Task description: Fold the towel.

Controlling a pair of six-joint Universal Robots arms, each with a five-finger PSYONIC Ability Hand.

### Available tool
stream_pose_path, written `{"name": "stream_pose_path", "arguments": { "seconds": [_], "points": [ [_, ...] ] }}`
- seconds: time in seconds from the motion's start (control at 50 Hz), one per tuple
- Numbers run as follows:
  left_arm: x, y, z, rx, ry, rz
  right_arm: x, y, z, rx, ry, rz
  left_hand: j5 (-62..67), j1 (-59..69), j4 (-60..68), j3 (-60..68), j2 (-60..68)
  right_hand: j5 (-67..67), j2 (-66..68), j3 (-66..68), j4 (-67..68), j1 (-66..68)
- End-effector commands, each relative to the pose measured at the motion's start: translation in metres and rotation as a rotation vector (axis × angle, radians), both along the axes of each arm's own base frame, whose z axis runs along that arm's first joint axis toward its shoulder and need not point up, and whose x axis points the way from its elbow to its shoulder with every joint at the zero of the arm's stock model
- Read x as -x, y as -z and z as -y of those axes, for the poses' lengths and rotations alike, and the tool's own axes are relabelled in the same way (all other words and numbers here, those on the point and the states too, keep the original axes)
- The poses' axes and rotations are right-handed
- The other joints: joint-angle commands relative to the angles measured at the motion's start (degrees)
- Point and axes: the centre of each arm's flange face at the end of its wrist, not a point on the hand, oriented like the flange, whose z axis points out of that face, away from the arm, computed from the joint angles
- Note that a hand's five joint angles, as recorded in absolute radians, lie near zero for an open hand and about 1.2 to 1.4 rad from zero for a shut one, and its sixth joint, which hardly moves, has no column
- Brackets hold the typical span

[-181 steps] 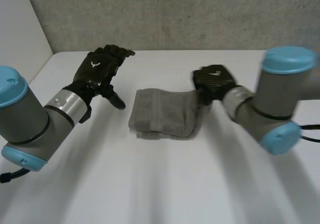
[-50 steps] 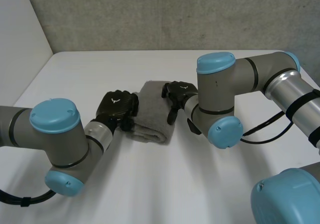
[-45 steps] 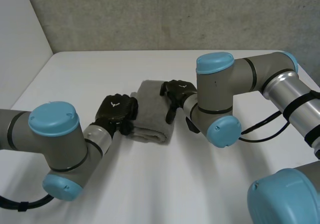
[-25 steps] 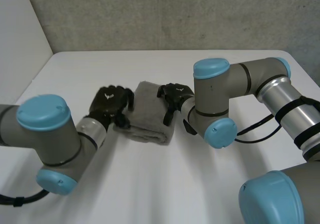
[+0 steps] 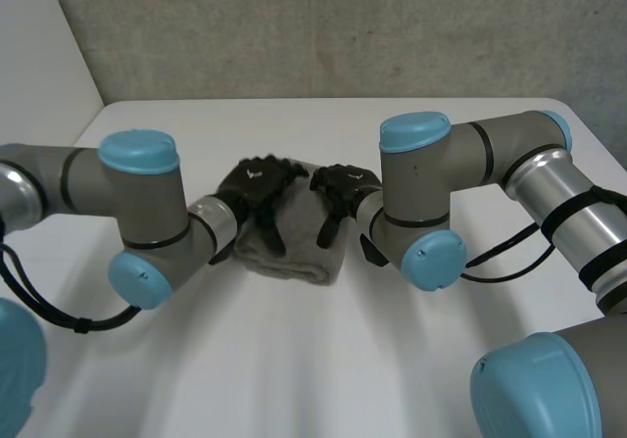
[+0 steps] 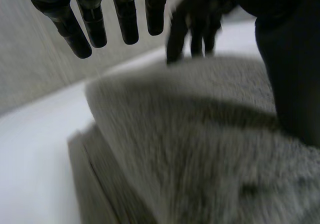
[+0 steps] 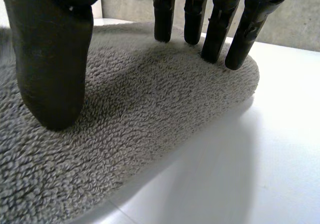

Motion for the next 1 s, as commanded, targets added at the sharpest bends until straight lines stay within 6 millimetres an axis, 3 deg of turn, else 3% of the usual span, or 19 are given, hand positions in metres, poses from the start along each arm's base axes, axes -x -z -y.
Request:
{"name": "stream_pose_path", "arguments": {
  "seconds": [0.02, 0.18, 0.26, 0.28, 0.3, 0.32, 0.34, 0.36, 0.38, 0.4, 0.42, 0.44, 0.46, 0.54, 0.56, 0.6, 0.74, 0.9, 1.0],
  "points": [
    [-0.002, 0.011, 0.001, -0.012, 0.004, 0.065, 0.000, -0.006, 0.001, 0.020, 0.003, 0.006, 0.2, -1.1, -0.8, -0.6, -0.9, -1.5, -4.7, -3.8, -3.4, -3.7],
    [-0.002, 0.000, 0.002, 0.007, 0.002, 0.054, 0.000, -0.005, 0.001, 0.011, 0.005, 0.005, 0.2, -1.1, -0.8, -0.6, -0.9, -0.8, -4.0, -3.1, -2.7, -3.1],
    [-0.001, -0.036, 0.001, 0.068, -0.003, 0.009, 0.000, -0.021, 0.002, 0.041, 0.004, 0.024, -0.5, -1.8, -1.5, -1.3, -1.6, -0.1, -3.3, -2.4, -2.0, -2.4],
    [-0.001, -0.036, 0.001, 0.068, -0.003, 0.009, 0.002, -0.038, 0.003, 0.067, 0.009, 0.043, -0.5, -1.8, -1.5, -1.3, -1.6, -0.1, -3.3, -2.4, -2.0, -2.4],
    [-0.002, -0.052, -0.001, 0.094, -0.005, -0.013, 0.004, -0.059, 0.003, 0.100, 0.015, 0.067, -0.6, -1.9, -1.7, -1.4, -1.7, -0.1, -3.3, -2.4, -2.0, -2.4],
    [-0.003, -0.071, -0.003, 0.122, -0.008, -0.043, 0.004, -0.059, 0.003, 0.100, 0.015, 0.067, -1.0, -2.3, -2.0, -1.8, -2.1, -0.1, -3.3, -2.4, -2.0, -2.4],
    [-0.003, -0.071, -0.003, 0.122, -0.008, -0.044, 0.008, -0.080, 0.003, 0.133, 0.024, 0.090, -1.0, -2.3, -2.0, -1.8, -2.1, -0.1, -3.3, -2.4, -2.0, -2.4],
    [-0.005, -0.093, -0.007, 0.152, -0.012, -0.078, 0.013, -0.104, 0.003, 0.173, 0.045, 0.116, -1.5, -2.8, -2.5, -2.3, -2.6, -0.1, -3.3, -2.4, -2.0, -2.4],
    [-0.007, -0.114, -0.012, 0.182, -0.016, -0.116, 0.013, -0.104, 0.003, 0.173, 0.045, 0.116, -2.1, -3.5, -3.2, -2.9, -3.2, -0.1, -3.3, -2.4, -2.0, -2.4],
    [-0.007, -0.115, -0.012, 0.182, -0.016, -0.117, 0.021, -0.127, 0.003, 0.218, 0.080, 0.135, -2.2, -3.5, -3.2, -2.9, -3.2, -0.3, -3.5, -2.6, -2.2, -2.5],
    [-0.011, -0.137, -0.017, 0.214, -0.022, -0.156, 0.021, -0.128, 0.003, 0.218, 0.081, 0.135, -2.8, -4.1, -3.9, -3.6, -3.9, -0.3, -3.5, -2.6, -2.2, -2.5],
    [-0.017, -0.157, -0.021, 0.244, -0.031, -0.191, 0.031, -0.149, 0.003, 0.264, 0.128, 0.140, -4.0, -5.3, -5.0, -4.8, -5.1, -0.3, -3.5, -2.6, -2.2, -2.5],
    [-0.017, -0.157, -0.021, 0.244, -0.031, -0.192, 0.042, -0.171, 0.002, 0.313, 0.189, 0.144, -4.0, -5.3, -5.1, -4.8, -5.1, -0.6, -3.8, -2.9, -2.5, -2.9],
    [-0.038, -0.205, -0.030, 0.323, -0.099, -0.270, 0.070, -0.205, 0.002, 0.412, 0.313, 0.091, -4.3, -5.6, -5.4, -5.1, -5.4, -2.5, -5.7, -4.8, -4.4, -4.7],
    [-0.038, -0.205, -0.030, 0.323, -0.100, -0.271, 0.082, -0.215, 0.002, 0.448, 0.365, 0.048, -4.3, -5.6, -5.4, -5.1, -5.4, -4.5, -7.7, -6.8, -6.4, -6.7],
    [-0.066, -0.220, -0.023, 0.357, -0.242, -0.283, 0.092, -0.221, 0.001, 0.463, 0.406, 0.013, -4.3, -5.6, -5.4, -5.1, -5.4, -7.0, -10.2, -9.3, -8.9, -9.2],
    [-0.096, -0.216, -0.021, 0.327, -0.420, -0.241, 0.116, -0.218, -0.009, 0.424, 0.441, -0.062, -4.3, -5.6, -5.4, -5.1, -5.4, -7.6, -10.8, -9.9, -9.5, -9.9],
    [-0.097, -0.203, -0.033, 0.245, -0.415, -0.197, 0.120, -0.209, -0.039, 0.397, 0.265, -0.037, -4.3, -5.6, -5.4, -5.1, -5.4, -7.6, -10.8, -9.9, -9.5, -9.9],
    [-0.095, -0.202, -0.035, 0.241, -0.409, -0.195, 0.124, -0.203, -0.040, 0.411, 0.249, -0.028, -4.3, -5.6, -5.4, -5.1, -5.4, -7.6, -10.8, -9.9, -9.5, -9.9]
  ]
}}
